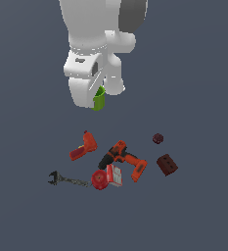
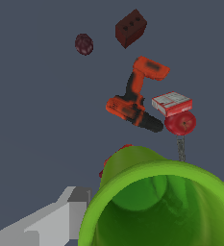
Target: Pick up a designated object from a clutter of objects.
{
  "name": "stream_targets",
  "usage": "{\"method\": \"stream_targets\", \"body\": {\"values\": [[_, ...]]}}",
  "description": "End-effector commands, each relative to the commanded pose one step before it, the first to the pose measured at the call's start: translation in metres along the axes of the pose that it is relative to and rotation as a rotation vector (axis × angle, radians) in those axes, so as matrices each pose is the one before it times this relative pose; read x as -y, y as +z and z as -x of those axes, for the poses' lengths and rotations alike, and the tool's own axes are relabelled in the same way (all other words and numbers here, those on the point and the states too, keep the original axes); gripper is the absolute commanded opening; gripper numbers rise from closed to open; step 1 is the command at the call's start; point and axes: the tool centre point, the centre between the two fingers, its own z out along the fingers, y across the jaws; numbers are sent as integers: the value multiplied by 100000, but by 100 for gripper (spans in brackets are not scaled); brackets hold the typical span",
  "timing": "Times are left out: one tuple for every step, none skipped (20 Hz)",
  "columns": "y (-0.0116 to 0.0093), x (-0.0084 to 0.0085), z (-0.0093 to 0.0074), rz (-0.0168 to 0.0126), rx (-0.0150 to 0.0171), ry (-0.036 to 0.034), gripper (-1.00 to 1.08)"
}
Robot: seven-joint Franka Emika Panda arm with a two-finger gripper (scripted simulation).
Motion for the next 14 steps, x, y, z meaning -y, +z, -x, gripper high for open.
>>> {"method": "stream_targets", "body": {"values": [[-1871,894,-342,13,-33,21,-100],[-634,287,-125,0,0,0,-100],[-589,263,-118,0,0,0,-100],[-541,237,-109,0,0,0,-100],[-489,211,-99,0,0,0,-100],[-437,182,-69,-6,-48,5,-100],[-384,159,-80,0,0,0,-100],[-331,134,-69,0,0,0,-100],[-280,111,-59,0,0,0,-100],[-228,89,-49,0,0,0,-100],[-177,68,-38,0,0,0,-100],[-127,48,-27,0,0,0,-100],[-76,29,-16,0,0,0,-100],[-25,10,-5,0,0,0,-100]]}}
